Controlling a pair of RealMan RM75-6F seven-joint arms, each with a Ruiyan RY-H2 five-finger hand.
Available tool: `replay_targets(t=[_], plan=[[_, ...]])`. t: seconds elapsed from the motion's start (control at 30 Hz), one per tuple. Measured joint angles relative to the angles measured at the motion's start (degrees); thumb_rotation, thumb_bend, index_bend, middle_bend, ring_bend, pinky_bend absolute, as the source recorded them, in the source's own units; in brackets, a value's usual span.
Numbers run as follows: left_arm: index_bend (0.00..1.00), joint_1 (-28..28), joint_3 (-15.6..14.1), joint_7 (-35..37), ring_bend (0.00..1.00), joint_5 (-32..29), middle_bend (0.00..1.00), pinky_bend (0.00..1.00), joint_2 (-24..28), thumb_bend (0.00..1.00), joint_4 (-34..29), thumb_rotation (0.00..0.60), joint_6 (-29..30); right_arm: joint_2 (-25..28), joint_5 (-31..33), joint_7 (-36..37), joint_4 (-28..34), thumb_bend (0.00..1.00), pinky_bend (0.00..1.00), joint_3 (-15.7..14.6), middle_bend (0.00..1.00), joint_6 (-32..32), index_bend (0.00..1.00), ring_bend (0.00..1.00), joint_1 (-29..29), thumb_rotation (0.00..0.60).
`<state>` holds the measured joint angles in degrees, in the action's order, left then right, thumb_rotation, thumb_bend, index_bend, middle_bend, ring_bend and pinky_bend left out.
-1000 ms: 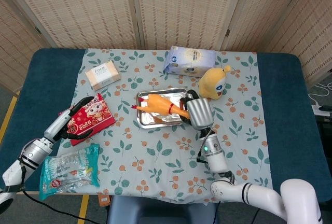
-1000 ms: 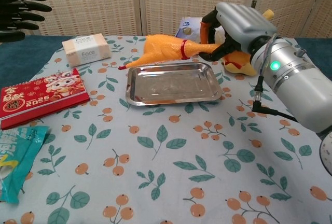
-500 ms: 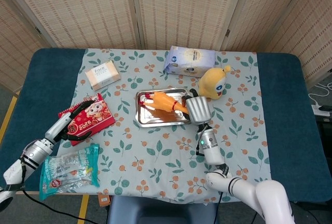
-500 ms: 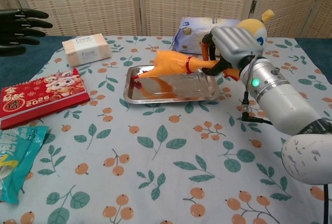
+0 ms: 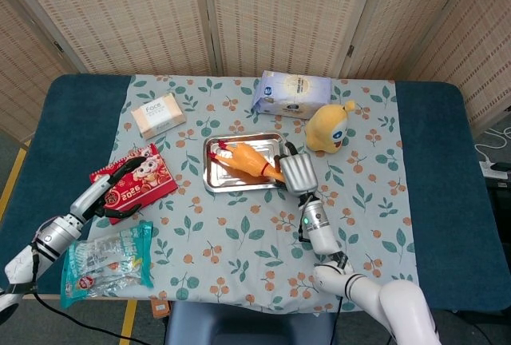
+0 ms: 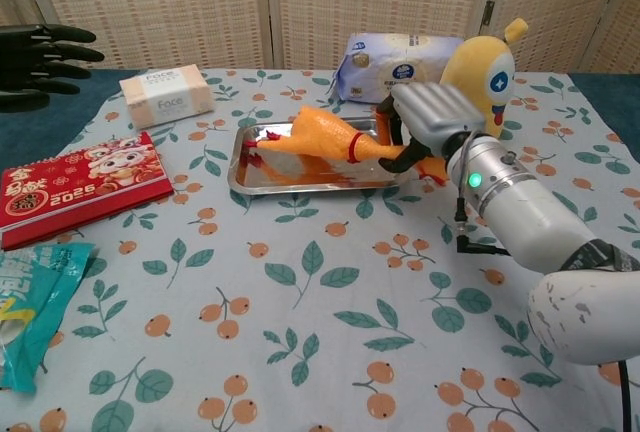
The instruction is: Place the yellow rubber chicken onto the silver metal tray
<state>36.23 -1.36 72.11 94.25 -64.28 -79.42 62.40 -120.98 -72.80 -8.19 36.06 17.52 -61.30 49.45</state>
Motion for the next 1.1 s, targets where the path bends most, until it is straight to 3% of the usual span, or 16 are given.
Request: replay_targets(t=[0.1, 0.27, 0.37, 0.43, 0.6, 0.83, 1.1], plan=[[0.00, 0.04, -0.11, -0.30, 0.00, -0.37, 0.00, 0.00, 0.27, 0.34, -0.51, 0.600, -0.19, 1.44, 0.07, -0.45, 2.45, 0.29, 0.42, -0.33, 0.38, 1.00, 0.52, 0.26, -0.50, 0.600], [0.00, -0.06, -0.04, -0.71, 0.00, -1.02, 0.00, 0.00, 0.44, 0.34, -1.30, 0.600, -0.18, 4.55, 1.16, -3.35, 8.16, 0.24, 0.25, -0.67, 0.18, 3.26, 0.13, 0.08, -1.59, 0.600], [0.00, -0.27, -0.31, -1.19, 0.00, -0.98, 0.00, 0.00, 0.73, 0.34, -1.70, 0.600, -0.08, 7.05, 2.29, -5.74, 12.39, 0.19, 0.16, -0.94, 0.06, 4.77, 0.01, 0.01, -2.46, 0.600], [0.00, -0.33, -0.35, -1.22, 0.00, -1.01, 0.00, 0.00, 0.86, 0.34, -1.95, 0.600, 0.04, 9.06, 3.42, -7.95, 15.70, 0.14, 0.10, -1.04, 0.01, 5.68, 0.00, 0.00, -3.10, 0.600], [0.00, -0.41, -0.18, -1.65, 0.00, -1.36, 0.00, 0.00, 1.09, 0.34, -2.65, 0.600, 0.19, 14.01, 6.46, -12.88, 24.02, 0.06, 0.01, -1.00, 0.00, 6.74, 0.00, 0.00, -4.62, 0.600], [0.00, -0.23, -0.04, -2.68, 0.00, -1.83, 0.00, 0.00, 1.06, 0.34, -3.83, 0.600, -0.45, 22.14, 11.62, -17.03, 35.64, 0.00, 0.00, -0.64, 0.00, 7.90, 0.00, 0.00, -6.52, 0.600], [0.00, -0.83, 0.08, -6.11, 0.00, -1.84, 0.00, 0.00, 2.56, 0.34, -6.18, 0.600, 0.59, 29.34, 11.86, -15.00, 45.73, 0.00, 0.00, -1.06, 0.00, 7.09, 0.00, 0.00, -9.05, 0.600]])
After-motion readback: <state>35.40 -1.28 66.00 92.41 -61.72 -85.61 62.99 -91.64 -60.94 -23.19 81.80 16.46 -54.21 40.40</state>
